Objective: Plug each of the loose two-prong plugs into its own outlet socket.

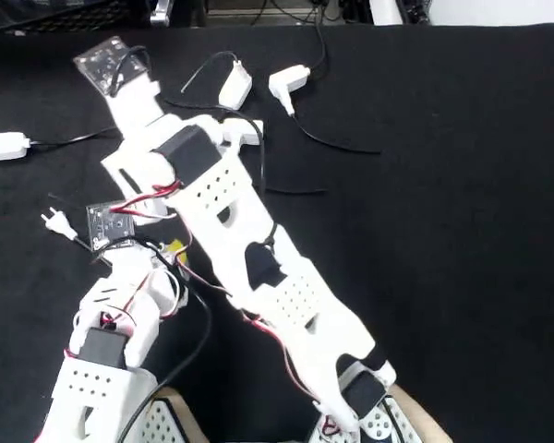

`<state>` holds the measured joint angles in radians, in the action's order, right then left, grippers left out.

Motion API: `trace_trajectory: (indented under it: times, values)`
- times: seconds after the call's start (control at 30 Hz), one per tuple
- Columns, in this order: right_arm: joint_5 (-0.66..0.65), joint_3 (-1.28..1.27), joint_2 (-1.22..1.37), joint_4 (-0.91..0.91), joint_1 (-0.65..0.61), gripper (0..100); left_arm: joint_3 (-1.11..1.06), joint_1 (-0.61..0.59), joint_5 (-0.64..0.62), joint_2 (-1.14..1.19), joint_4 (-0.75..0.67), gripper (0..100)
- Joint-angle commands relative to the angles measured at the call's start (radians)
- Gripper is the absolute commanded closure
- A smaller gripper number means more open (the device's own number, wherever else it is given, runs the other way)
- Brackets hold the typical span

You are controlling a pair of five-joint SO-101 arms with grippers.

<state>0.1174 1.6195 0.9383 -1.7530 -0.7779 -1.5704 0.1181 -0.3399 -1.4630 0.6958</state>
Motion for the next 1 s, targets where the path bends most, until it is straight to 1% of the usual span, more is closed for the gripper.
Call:
trace_trajectory:
  times: [0.0, 0.13, 0.2, 0.3, 0.47, 0.6, 0.8, 0.97]
  values:
    - [-0.009, 0.019, -0.076, -0.014, -0.011, 98.7, -0.004, 0.016, 0.012, -0.012, -0.064, 97]
    - [-0.009, 0.019, -0.077, -0.014, -0.014, 98.7, -0.044, 0.016, 0.014, -0.011, -0.115, 97]
    - [-0.035, 0.012, -0.102, -0.014, -0.021, 98.7, -0.061, 0.016, 0.018, -0.011, -0.140, 97]
    - [-0.097, 0.010, -0.153, -0.014, -0.057, 98.7, -0.076, 0.016, 0.032, -0.011, -0.169, 97]
    - [-0.114, -0.004, -0.219, -0.014, -0.141, 98.7, -0.096, 0.015, 0.034, -0.011, -0.207, 97]
    - [-0.115, -0.082, -0.265, -0.014, -0.192, 98.7, -0.096, 0.015, 0.035, -0.011, -0.207, 97]
    - [-0.118, -0.257, -0.397, -0.012, -0.203, 98.7, -0.096, 0.015, 0.035, -0.011, -0.204, 97]
    - [-0.239, -0.363, -0.541, -0.012, -0.236, 98.7, -0.096, 0.015, 0.035, -0.011, -0.204, 97]
